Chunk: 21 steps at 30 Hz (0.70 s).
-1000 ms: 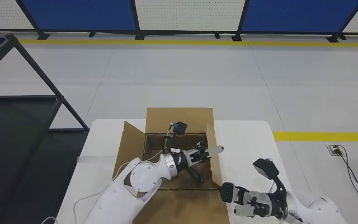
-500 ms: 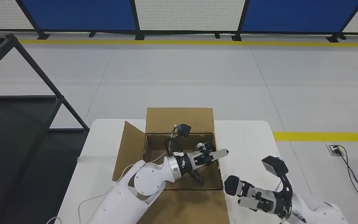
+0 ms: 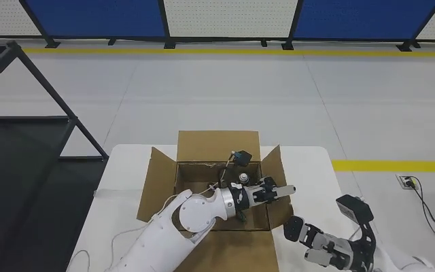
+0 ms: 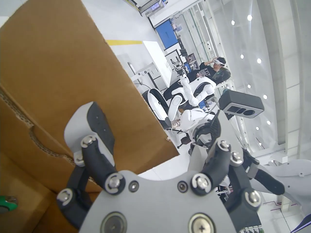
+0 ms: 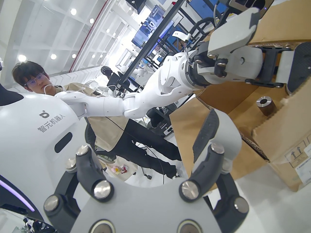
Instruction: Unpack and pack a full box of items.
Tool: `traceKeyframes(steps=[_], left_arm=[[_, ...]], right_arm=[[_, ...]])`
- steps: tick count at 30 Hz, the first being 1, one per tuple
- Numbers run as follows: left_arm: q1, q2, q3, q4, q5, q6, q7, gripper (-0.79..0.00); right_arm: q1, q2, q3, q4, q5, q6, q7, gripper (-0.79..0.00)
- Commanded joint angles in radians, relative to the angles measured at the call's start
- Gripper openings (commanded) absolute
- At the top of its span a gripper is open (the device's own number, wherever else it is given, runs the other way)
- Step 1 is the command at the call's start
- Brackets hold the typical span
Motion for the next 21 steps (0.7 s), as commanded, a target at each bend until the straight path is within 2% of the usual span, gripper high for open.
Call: traceKeyframes(steps=[1, 6, 13, 17, 21], left_arm=[[-0.013, -0.010, 0.007, 0.025, -0.011, -0.008, -0.003, 0.000], [-0.038, -0.032, 0.012, 0.087, -0.030, -0.030, -0.017, 0.000], [-0.048, -0.051, 0.002, 0.107, -0.039, -0.038, -0.037, 0.000], [-0.031, -0.047, -0.028, 0.073, -0.011, -0.051, -0.016, 0.000], [0.032, -0.017, -0.112, -0.042, 0.059, -0.052, 0.006, 0.000]], right_arm=[[-0.004, 0.001, 0.000, -0.003, -0.027, 0.011, -0.018, 0.000], [-0.013, 0.001, 0.012, 0.007, -0.161, 0.065, -0.119, 0.000], [0.002, -0.001, -0.022, 0.056, -0.284, 0.136, -0.237, 0.000], [0.025, -0.002, -0.027, 0.074, -0.326, 0.183, -0.291, 0.000], [0.077, -0.006, -0.068, 0.096, -0.367, 0.243, -0.338, 0.000]])
